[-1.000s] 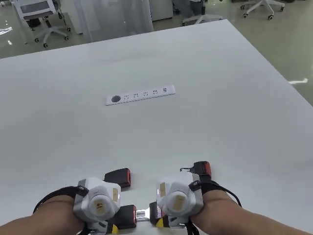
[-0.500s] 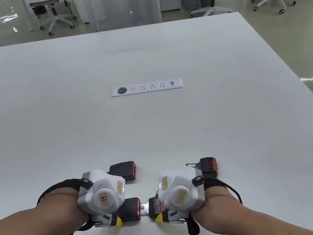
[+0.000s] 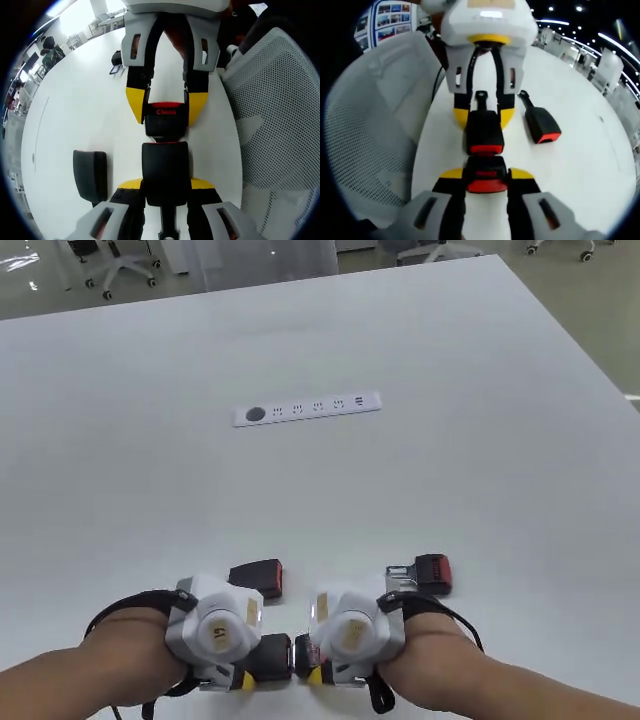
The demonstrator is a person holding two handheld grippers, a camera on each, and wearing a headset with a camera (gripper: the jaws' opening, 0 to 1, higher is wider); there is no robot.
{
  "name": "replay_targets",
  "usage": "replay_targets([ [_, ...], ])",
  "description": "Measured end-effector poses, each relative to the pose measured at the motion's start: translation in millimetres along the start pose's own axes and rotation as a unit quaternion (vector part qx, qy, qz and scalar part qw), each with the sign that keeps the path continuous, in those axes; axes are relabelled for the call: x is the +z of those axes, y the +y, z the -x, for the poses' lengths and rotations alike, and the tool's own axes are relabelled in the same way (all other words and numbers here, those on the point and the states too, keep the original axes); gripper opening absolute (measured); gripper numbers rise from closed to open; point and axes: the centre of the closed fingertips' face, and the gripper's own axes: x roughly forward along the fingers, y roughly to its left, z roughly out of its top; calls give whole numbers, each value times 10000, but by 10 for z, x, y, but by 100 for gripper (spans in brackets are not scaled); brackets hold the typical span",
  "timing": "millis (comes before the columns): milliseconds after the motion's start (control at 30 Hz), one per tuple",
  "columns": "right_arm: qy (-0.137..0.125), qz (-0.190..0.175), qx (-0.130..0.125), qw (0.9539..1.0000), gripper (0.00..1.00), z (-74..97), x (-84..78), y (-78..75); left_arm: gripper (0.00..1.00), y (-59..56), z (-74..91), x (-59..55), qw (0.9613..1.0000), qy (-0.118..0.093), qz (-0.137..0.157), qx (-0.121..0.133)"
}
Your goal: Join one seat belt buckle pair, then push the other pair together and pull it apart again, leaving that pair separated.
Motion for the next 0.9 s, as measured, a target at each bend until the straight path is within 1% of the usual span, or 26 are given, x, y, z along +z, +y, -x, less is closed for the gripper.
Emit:
replay_targets([
  [167,15,17,-54,10000,29,13,-15,-26,32,1,-2,-3,10000,1,6,4],
  [333,-44,13,-74,10000,29,27,-41,-36,33,11,7,-20,10000,-39,75,35],
  [367,-84,23,-48,10000,30,31,-48,-29,33,2,16,-29,10000,-68,-59,24],
  [500,-116,5,-67,9999,30,26,-50,-20,33,8,18,-21,9999,-128,2,83],
  [567,-117,-5,-74,9999,30,25,-56,-12,33,-1,21,-11,9998,-150,-34,133],
  [667,-153,-99,-41,9998,30,23,-63,-20,33,3,25,-12,9997,-187,-17,170],
  [733,-188,-178,28,9997,30,21,-59,-28,33,11,28,-10,9996,-205,10,169],
  [800,-151,-185,86,9997,31,15,-48,-28,33,13,25,-12,9996,-214,79,155],
  [900,-42,-94,145,9998,31,3,-39,-20,34,9,26,-19,9995,-240,114,163],
])
